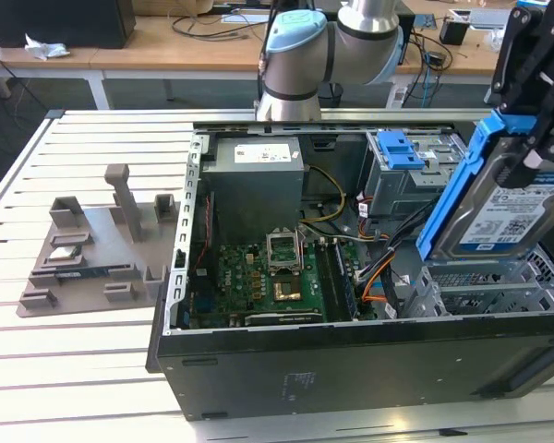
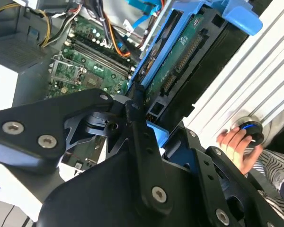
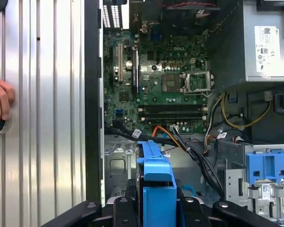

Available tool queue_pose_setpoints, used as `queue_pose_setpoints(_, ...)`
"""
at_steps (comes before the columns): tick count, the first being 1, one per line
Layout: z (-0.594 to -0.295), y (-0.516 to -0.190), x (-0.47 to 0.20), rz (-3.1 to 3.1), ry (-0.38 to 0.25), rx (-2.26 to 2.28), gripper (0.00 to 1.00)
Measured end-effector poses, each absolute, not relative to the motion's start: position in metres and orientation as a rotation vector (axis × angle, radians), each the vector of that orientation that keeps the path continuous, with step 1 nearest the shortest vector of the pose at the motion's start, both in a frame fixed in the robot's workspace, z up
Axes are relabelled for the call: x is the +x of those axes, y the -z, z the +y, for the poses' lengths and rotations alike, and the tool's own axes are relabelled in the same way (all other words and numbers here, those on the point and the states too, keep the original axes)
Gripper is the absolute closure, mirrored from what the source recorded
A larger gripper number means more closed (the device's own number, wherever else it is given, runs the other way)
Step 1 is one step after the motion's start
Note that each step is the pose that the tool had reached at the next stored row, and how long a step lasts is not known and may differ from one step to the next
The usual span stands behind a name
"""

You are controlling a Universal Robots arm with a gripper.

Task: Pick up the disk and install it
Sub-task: 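Pick up the disk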

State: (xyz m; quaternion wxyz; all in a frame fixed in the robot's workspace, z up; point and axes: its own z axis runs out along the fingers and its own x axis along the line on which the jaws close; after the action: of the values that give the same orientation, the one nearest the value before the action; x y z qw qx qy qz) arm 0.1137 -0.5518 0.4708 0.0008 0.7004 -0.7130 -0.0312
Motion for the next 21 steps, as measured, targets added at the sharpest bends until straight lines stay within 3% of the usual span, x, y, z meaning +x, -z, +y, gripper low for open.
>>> queue_pose_setpoints(21, -0.553, -0.458, 0.134, -2.234, 0.087, 2.194, 0.64)
